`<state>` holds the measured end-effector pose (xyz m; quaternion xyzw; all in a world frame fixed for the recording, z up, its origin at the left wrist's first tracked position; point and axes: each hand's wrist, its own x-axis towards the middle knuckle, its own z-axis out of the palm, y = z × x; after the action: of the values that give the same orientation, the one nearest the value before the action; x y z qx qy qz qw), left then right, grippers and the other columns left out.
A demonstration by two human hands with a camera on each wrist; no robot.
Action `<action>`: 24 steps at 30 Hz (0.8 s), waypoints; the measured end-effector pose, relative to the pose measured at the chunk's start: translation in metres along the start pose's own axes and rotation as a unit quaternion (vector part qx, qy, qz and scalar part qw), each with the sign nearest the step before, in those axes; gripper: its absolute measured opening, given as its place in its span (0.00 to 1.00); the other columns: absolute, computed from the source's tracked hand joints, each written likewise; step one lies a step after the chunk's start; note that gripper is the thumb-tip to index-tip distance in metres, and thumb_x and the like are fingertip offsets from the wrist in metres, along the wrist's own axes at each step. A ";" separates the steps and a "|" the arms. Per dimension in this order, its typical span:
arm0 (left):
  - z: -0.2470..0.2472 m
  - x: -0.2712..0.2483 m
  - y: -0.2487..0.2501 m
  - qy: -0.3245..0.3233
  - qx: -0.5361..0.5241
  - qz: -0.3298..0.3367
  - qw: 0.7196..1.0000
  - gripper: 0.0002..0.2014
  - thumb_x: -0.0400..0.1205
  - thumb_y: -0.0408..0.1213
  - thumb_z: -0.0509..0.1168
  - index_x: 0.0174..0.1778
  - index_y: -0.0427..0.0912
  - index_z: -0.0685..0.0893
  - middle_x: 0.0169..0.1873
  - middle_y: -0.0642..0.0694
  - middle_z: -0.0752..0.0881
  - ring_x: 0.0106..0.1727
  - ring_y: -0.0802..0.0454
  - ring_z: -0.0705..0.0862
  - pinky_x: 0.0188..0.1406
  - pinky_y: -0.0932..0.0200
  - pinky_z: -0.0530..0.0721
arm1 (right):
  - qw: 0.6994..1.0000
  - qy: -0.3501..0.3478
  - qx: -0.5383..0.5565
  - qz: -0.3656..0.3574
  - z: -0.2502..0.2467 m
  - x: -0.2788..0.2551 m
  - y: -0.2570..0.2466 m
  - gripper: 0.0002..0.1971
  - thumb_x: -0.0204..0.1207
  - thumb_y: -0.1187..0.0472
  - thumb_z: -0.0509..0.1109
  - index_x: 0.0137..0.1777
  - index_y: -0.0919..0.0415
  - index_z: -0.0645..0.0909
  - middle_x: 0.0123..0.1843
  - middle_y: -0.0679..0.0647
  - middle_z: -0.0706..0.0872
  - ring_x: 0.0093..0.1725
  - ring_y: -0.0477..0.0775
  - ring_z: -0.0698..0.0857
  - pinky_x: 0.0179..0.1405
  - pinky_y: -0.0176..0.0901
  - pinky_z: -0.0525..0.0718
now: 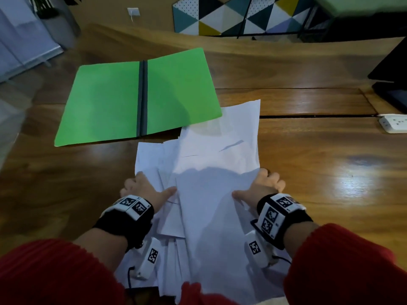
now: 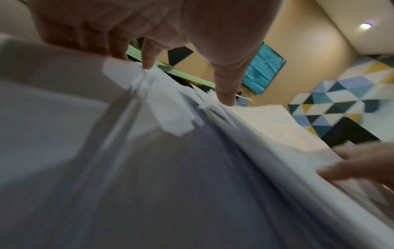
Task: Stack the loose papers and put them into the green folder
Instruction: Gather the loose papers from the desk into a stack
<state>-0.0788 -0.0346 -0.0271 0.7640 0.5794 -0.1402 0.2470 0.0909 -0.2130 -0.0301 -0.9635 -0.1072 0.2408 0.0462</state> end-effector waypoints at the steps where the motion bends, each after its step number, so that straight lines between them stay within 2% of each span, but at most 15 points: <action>1: 0.003 -0.004 0.004 -0.011 -0.002 0.023 1.000 0.53 0.63 0.64 0.70 0.77 0.42 0.53 0.72 0.33 0.65 0.71 0.33 0.69 0.68 0.40 0.71 | 1.000 -0.001 -0.004 -0.003 0.001 -0.002 -0.003 0.43 0.57 0.40 0.77 0.66 0.61 0.63 0.64 0.61 0.68 0.63 0.63 0.68 0.52 0.50 0.72; 3: 0.013 -0.017 0.011 -0.034 0.004 0.070 0.997 0.54 0.63 0.63 0.71 0.78 0.42 0.50 0.73 0.34 0.63 0.72 0.34 0.68 0.69 0.42 0.71 | 1.000 -0.014 -0.007 -0.009 0.002 -0.003 -0.008 0.42 0.57 0.41 0.77 0.66 0.61 0.62 0.64 0.61 0.68 0.63 0.63 0.68 0.50 0.50 0.72; 5: 0.022 -0.030 0.018 -0.054 0.008 0.121 0.991 0.56 0.65 0.60 0.71 0.79 0.43 0.43 0.75 0.35 0.60 0.74 0.35 0.66 0.72 0.45 0.68 | 0.999 -0.032 0.016 -0.014 -0.001 -0.005 -0.010 0.43 0.57 0.43 0.78 0.66 0.60 0.62 0.64 0.61 0.69 0.64 0.64 0.70 0.54 0.52 0.75; 7: 0.027 -0.038 0.024 -0.078 -0.027 0.172 0.982 0.57 0.67 0.55 0.72 0.79 0.46 0.38 0.78 0.37 0.57 0.77 0.39 0.63 0.74 0.49 0.66 | 0.996 -0.044 0.072 -0.011 -0.006 -0.004 -0.007 0.42 0.58 0.46 0.80 0.66 0.59 0.61 0.66 0.61 0.69 0.65 0.66 0.73 0.57 0.54 0.77; 9: 0.028 -0.039 0.026 -0.105 -0.081 0.212 0.968 0.56 0.67 0.49 0.74 0.79 0.49 0.37 0.79 0.41 0.59 0.77 0.43 0.65 0.74 0.52 0.66 | 0.988 -0.040 0.148 -0.005 -0.010 -0.003 0.003 0.42 0.59 0.50 0.81 0.67 0.58 0.60 0.63 0.60 0.74 0.62 0.66 0.78 0.57 0.54 0.79; 12: 0.026 -0.035 0.027 -0.146 -0.159 0.217 0.952 0.56 0.69 0.42 0.74 0.77 0.57 0.33 0.78 0.44 0.66 0.72 0.45 0.74 0.70 0.54 0.70 | 0.964 -0.027 0.263 0.028 -0.013 0.001 0.026 0.44 0.58 0.55 0.81 0.70 0.57 0.60 0.53 0.57 0.80 0.50 0.62 0.81 0.54 0.52 0.84; 15: 0.030 -0.039 0.031 -0.130 -0.168 0.169 0.962 0.58 0.69 0.42 0.73 0.77 0.54 0.30 0.78 0.41 0.66 0.72 0.43 0.74 0.68 0.54 0.71 | 0.961 -0.044 0.269 0.050 -0.011 0.002 0.046 0.38 0.57 0.53 0.82 0.65 0.64 0.69 0.57 0.61 0.82 0.53 0.64 0.83 0.53 0.53 0.84; 17: 0.036 -0.042 0.038 -0.137 -0.203 0.149 0.958 0.57 0.67 0.41 0.75 0.78 0.50 0.35 0.76 0.42 0.69 0.71 0.42 0.75 0.67 0.53 0.73 | 0.955 -0.053 0.285 0.055 -0.010 0.000 0.055 0.36 0.57 0.54 0.82 0.64 0.65 0.73 0.57 0.63 0.83 0.54 0.65 0.83 0.55 0.57 0.85; 19: 0.040 -0.045 0.045 -0.156 -0.214 0.139 0.954 0.52 0.66 0.41 0.75 0.79 0.45 0.47 0.72 0.42 0.74 0.67 0.42 0.77 0.65 0.53 0.75 | 0.951 -0.056 0.298 0.061 -0.008 -0.003 0.060 0.32 0.61 0.57 0.79 0.64 0.67 0.74 0.55 0.62 0.83 0.53 0.65 0.83 0.54 0.56 0.85; 22: 0.038 -0.048 0.054 -0.184 -0.174 0.142 0.957 0.34 0.69 0.42 0.73 0.69 0.40 0.68 0.65 0.41 0.81 0.63 0.42 0.80 0.57 0.56 0.78 | 0.964 -0.021 0.260 0.062 -0.005 -0.008 0.061 0.28 0.63 0.57 0.74 0.61 0.65 0.69 0.56 0.62 0.79 0.55 0.67 0.81 0.53 0.56 0.83; 24: 0.035 -0.051 0.057 -0.193 -0.152 0.153 0.957 0.28 0.70 0.42 0.72 0.65 0.41 0.73 0.63 0.41 0.82 0.61 0.42 0.81 0.53 0.58 0.77 | 0.966 0.014 0.254 0.050 -0.002 -0.011 0.061 0.25 0.62 0.57 0.74 0.56 0.59 0.66 0.57 0.62 0.78 0.55 0.68 0.80 0.54 0.59 0.83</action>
<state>-0.0367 -0.1073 -0.0186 0.7552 0.4115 -0.1561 0.4857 0.0934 -0.2754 -0.0321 -0.9276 0.0060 0.2484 0.2790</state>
